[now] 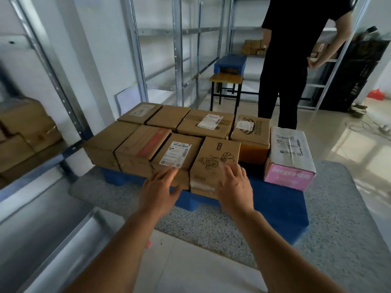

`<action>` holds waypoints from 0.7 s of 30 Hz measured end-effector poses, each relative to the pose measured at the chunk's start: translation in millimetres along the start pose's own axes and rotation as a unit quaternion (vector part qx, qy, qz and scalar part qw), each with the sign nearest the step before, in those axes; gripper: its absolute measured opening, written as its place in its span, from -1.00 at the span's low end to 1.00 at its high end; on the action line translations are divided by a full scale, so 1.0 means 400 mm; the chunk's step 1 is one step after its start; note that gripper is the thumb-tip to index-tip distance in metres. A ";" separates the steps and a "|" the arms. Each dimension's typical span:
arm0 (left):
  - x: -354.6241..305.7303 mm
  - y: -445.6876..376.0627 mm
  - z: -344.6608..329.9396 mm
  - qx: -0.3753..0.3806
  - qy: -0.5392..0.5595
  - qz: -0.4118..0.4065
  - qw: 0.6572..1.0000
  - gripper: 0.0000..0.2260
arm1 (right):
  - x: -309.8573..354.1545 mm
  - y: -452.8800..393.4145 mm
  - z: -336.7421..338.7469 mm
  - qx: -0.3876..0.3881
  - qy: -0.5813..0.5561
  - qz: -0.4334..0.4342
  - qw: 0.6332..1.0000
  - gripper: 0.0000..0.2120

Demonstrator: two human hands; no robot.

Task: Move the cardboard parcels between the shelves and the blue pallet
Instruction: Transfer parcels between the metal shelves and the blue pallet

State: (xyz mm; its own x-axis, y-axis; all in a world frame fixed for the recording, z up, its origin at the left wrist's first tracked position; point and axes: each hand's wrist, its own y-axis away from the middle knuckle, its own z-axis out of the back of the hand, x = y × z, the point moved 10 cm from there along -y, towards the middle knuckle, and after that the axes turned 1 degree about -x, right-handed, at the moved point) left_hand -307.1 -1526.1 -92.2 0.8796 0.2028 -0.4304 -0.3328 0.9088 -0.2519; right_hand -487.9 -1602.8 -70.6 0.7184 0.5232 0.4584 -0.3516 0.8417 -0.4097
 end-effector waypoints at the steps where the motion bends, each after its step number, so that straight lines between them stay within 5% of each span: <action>1: 0.015 0.040 0.017 -0.023 0.008 0.029 0.999 -0.50 | 0.041 0.016 -0.010 0.010 0.003 0.032 0.999 -0.61; 5: 0.087 0.178 0.046 -0.062 -0.021 0.126 0.990 -0.45 | 0.151 0.081 -0.079 0.057 0.001 0.101 0.993 -0.73; 9: 0.177 0.294 0.101 -0.077 -0.083 0.199 0.973 -0.42 | 0.256 0.142 -0.165 0.126 0.009 0.156 0.980 -0.62; 21: 0.397 0.394 0.261 -0.111 -0.129 0.293 0.941 -0.42 | 0.573 0.142 -0.319 0.187 0.017 0.271 0.944 -0.52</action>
State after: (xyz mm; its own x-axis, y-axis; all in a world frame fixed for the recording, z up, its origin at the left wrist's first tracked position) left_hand -184.3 -1312.6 -109.8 0.5673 0.7527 -0.3341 -0.8235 0.5208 -0.2251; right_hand -266.8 -1452.0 -89.6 0.3882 0.8914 0.2340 -0.8559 0.4429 -0.2670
